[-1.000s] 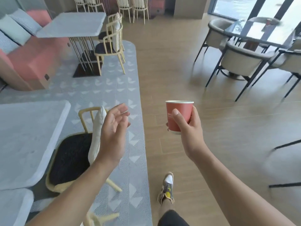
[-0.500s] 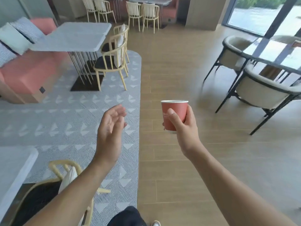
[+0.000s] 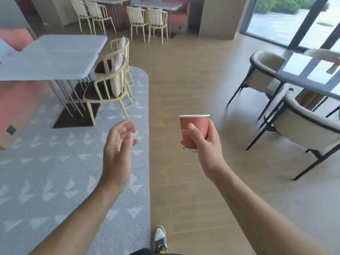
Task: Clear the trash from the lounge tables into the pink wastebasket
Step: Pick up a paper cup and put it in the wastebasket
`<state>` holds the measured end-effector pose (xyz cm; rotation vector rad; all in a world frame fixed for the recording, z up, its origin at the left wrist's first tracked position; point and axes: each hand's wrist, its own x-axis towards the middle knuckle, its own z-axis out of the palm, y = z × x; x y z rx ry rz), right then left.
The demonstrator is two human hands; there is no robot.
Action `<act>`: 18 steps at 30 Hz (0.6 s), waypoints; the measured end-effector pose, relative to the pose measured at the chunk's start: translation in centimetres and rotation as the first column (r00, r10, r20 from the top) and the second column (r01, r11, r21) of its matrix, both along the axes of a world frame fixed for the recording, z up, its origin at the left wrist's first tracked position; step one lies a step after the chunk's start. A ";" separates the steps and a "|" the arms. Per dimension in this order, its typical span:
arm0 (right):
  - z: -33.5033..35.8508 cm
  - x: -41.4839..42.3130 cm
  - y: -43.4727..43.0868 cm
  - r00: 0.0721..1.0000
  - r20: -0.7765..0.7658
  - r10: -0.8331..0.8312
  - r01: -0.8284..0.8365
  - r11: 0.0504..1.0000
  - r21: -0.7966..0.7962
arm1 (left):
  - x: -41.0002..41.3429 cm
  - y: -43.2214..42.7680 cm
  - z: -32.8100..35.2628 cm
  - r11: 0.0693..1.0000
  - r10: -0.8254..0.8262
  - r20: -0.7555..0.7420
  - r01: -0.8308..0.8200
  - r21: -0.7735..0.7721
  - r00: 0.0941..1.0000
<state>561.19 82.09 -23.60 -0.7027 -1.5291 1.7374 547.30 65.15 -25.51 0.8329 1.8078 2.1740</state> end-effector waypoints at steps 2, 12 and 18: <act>0.8 -4.3 3.6 1.000 -0.007 -0.010 0.010 1.000 0.006 | -4.4 3.8 0.7 1.000 -0.028 -0.008 0.029 0.004 1.000; 1.0 -22.0 20.8 0.999 -0.012 -0.045 0.045 0.999 0.012 | -22.3 21.6 1.9 0.998 -0.066 -0.031 0.065 -0.003 0.997; -1.1 -33.0 34.6 0.998 -0.024 -0.054 0.054 0.998 0.014 | -32.9 35.0 0.4 0.999 -0.049 -0.044 0.049 -0.006 0.998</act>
